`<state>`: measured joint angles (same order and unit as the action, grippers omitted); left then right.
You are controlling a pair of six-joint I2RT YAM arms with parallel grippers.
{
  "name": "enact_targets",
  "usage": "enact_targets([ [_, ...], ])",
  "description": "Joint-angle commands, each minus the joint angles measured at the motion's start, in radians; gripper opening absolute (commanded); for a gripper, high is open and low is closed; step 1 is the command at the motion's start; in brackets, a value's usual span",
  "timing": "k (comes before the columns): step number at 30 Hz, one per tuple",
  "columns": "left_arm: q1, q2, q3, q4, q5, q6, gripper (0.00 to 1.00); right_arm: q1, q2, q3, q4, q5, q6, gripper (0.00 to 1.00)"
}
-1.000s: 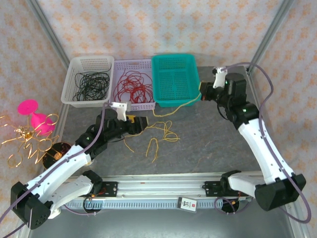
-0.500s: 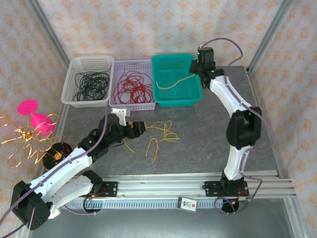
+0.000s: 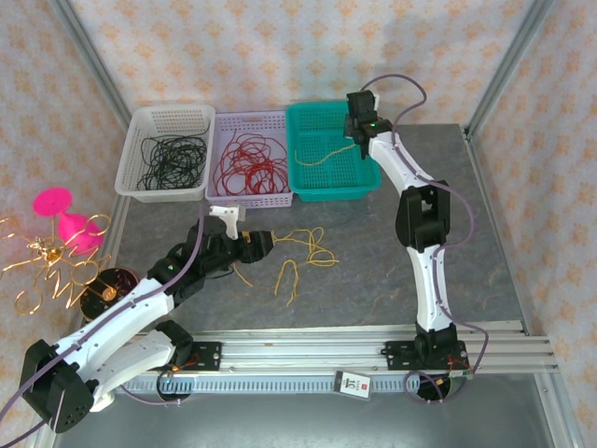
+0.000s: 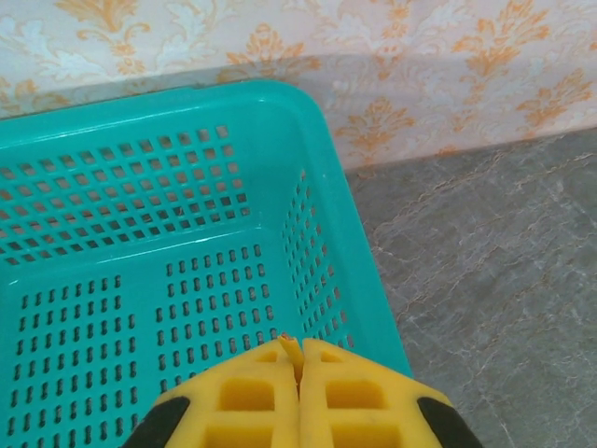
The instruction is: Untangle the cables
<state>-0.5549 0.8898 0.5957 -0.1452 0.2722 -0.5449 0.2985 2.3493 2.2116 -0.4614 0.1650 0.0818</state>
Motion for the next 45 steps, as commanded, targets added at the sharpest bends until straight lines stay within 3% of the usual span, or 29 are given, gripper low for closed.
enact_targets([
  [1,-0.005,-0.014,-0.015,-0.004,-0.028,0.004,0.69,0.03,0.025,0.044,-0.034,0.041,0.023,0.1],
  [4,-0.005,-0.006,-0.013,-0.007,-0.03,0.009,0.69,0.041,0.039,0.011,-0.034,0.034,0.029,0.13],
  [12,-0.005,0.021,-0.008,-0.007,-0.028,0.019,0.7,0.077,0.118,0.013,-0.052,0.004,-0.04,0.12],
  [22,-0.005,0.025,-0.014,-0.005,-0.029,0.015,0.7,0.077,0.211,0.048,-0.042,0.065,-0.101,0.17],
  [27,-0.005,0.024,-0.019,0.005,-0.034,0.01,0.7,0.087,0.199,0.08,-0.05,0.074,-0.136,0.4],
  [32,-0.005,0.029,-0.023,0.013,-0.027,0.006,0.71,0.096,0.166,0.099,-0.052,0.079,-0.148,0.54],
  [45,-0.005,0.029,-0.022,0.017,-0.026,0.007,0.71,0.102,0.056,0.113,-0.039,0.117,-0.191,0.76],
])
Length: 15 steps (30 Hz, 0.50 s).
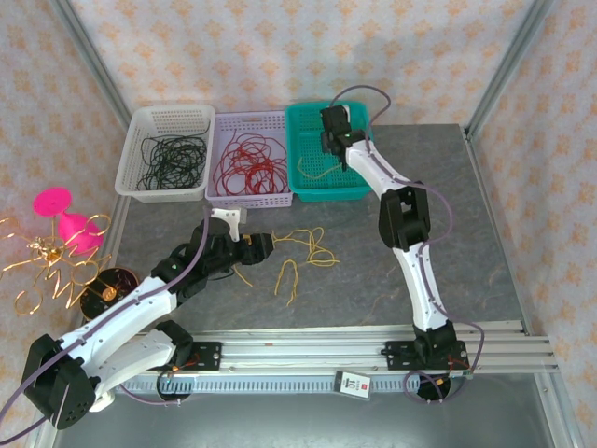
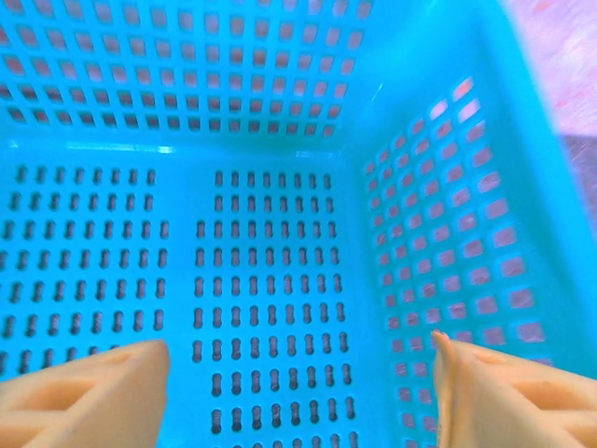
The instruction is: Untangle the cables
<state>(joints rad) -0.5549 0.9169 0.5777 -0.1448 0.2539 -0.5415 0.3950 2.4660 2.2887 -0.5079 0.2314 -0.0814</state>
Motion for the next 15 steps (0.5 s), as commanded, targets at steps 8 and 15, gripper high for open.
enact_targets([
  [8,-0.005,-0.004,-0.007,0.015,-0.007,0.002,0.71,0.004,-0.034,0.037,-0.01,0.064,-0.059,0.8],
  [15,-0.005,0.003,-0.007,-0.015,-0.051,-0.004,0.71,0.017,-0.162,-0.063,-0.05,-0.034,0.031,0.74],
])
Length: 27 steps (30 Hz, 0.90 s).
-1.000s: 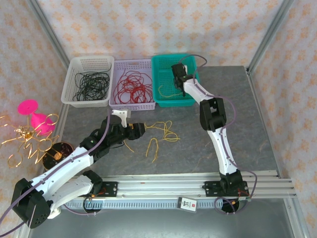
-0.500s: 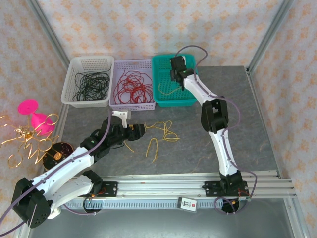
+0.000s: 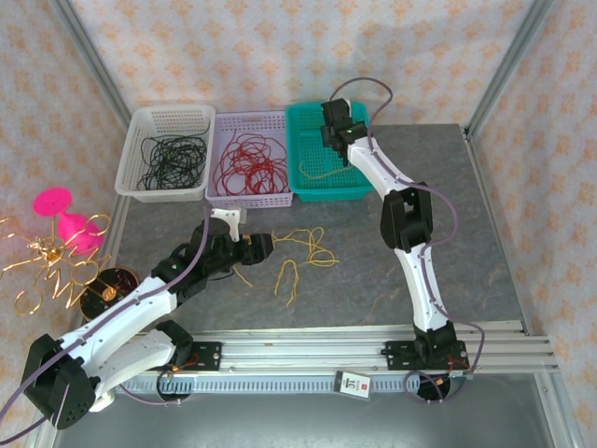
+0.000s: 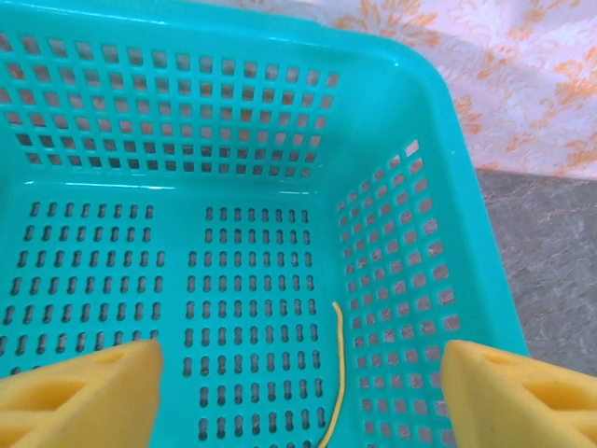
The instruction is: Untangle the cables
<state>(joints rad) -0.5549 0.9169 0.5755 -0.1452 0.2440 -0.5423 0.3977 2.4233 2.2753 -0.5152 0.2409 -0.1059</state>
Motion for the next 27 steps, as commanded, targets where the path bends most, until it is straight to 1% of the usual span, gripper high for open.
enact_targets([
  [1,-0.005,0.006,-0.006,-0.015,-0.049,-0.005,0.71,0.023,-0.181,-0.13,-0.018,-0.069,0.07,0.73],
  [2,-0.005,0.011,-0.007,-0.012,-0.055,-0.007,0.7,0.033,-0.243,-0.209,0.012,-0.081,0.082,0.72],
  [4,-0.004,0.021,-0.015,0.002,-0.063,-0.017,0.69,0.065,-0.408,-0.44,0.104,-0.089,0.109,0.71],
  [6,-0.004,0.033,-0.022,0.017,-0.067,-0.023,0.67,0.091,-0.56,-0.639,0.161,-0.104,0.159,0.69],
  [9,-0.002,0.055,-0.036,0.024,-0.075,-0.032,0.64,0.132,-0.771,-0.905,0.222,-0.163,0.239,0.67],
  [11,0.0,0.073,-0.047,0.018,-0.088,-0.03,0.61,0.158,-0.883,-1.065,0.238,-0.212,0.299,0.64],
  [12,0.001,0.088,-0.049,-0.002,-0.109,-0.034,0.61,0.176,-0.933,-1.139,0.254,-0.257,0.31,0.63],
  [13,0.003,0.109,-0.042,-0.041,-0.154,-0.038,0.61,0.197,-0.978,-1.21,0.268,-0.287,0.322,0.63],
  [14,0.003,0.127,-0.033,-0.079,-0.211,-0.082,0.61,0.216,-1.011,-1.257,0.272,-0.291,0.34,0.63],
  [16,0.003,0.16,-0.025,-0.164,-0.299,-0.153,0.66,0.246,-1.068,-1.352,0.288,-0.304,0.375,0.62],
  [18,0.003,0.159,-0.05,-0.192,-0.339,-0.209,0.67,0.254,-1.1,-1.409,0.3,-0.321,0.403,0.62],
  [20,0.003,0.14,-0.096,-0.182,-0.326,-0.254,0.66,0.256,-1.124,-1.45,0.324,-0.331,0.415,0.62],
  [22,0.002,0.122,-0.163,-0.126,-0.27,-0.288,0.64,0.256,-1.129,-1.461,0.339,-0.328,0.412,0.62],
  [24,-0.002,0.127,-0.202,-0.089,-0.243,-0.308,0.62,0.256,-1.116,-1.458,0.35,-0.333,0.4,0.62],
  [27,-0.01,0.161,-0.21,-0.059,-0.25,-0.314,0.62,0.256,-1.08,-1.433,0.353,-0.351,0.383,0.62],
])
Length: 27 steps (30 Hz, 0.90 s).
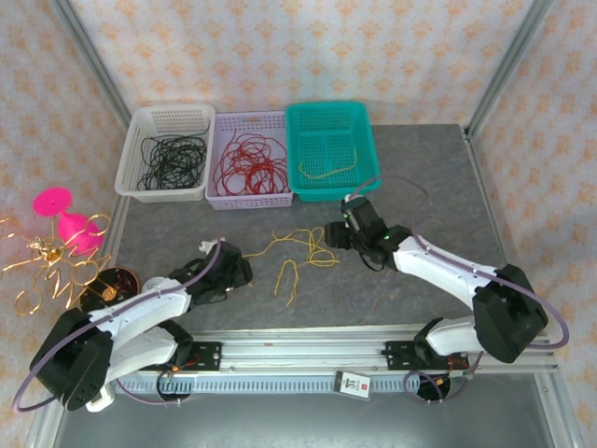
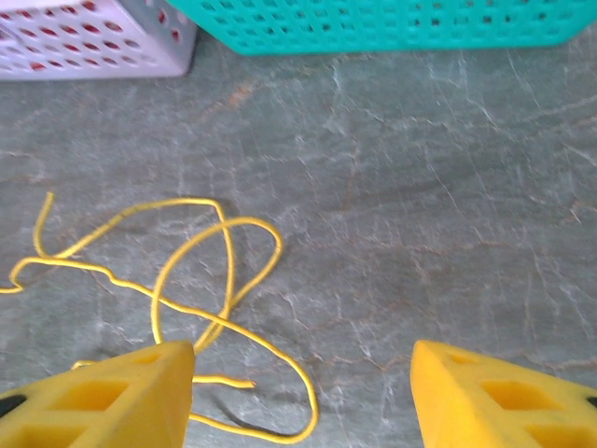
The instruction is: Untangle the cables
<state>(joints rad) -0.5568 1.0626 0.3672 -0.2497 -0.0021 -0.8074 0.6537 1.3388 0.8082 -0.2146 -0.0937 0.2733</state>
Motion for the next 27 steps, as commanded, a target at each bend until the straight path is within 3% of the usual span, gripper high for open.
enact_targets([
  [1,-0.008,0.032,-0.001,0.055,-0.009,-0.045,0.62,0.0,0.015,0.041,0.054,-0.024,0.0,0.62],
  [6,-0.008,0.131,0.021,0.139,-0.025,-0.03,0.56,0.004,0.015,0.052,0.072,-0.041,-0.011,0.62],
  [12,-0.009,0.157,0.059,0.155,-0.117,-0.037,0.29,0.004,-0.036,0.039,0.105,-0.051,-0.024,0.62],
  [17,-0.009,0.137,0.105,0.132,-0.191,-0.014,0.22,0.005,-0.071,0.033,0.139,-0.055,-0.024,0.62],
  [19,-0.009,0.149,0.116,0.13,-0.191,-0.003,0.21,0.005,-0.074,0.042,0.145,-0.057,-0.029,0.61],
  [22,-0.009,0.19,0.11,0.136,-0.198,-0.004,0.31,0.006,-0.073,0.053,0.152,-0.057,-0.037,0.62],
  [27,-0.009,0.267,0.107,0.159,-0.186,-0.011,0.27,0.006,-0.067,0.061,0.153,-0.06,-0.045,0.62],
])
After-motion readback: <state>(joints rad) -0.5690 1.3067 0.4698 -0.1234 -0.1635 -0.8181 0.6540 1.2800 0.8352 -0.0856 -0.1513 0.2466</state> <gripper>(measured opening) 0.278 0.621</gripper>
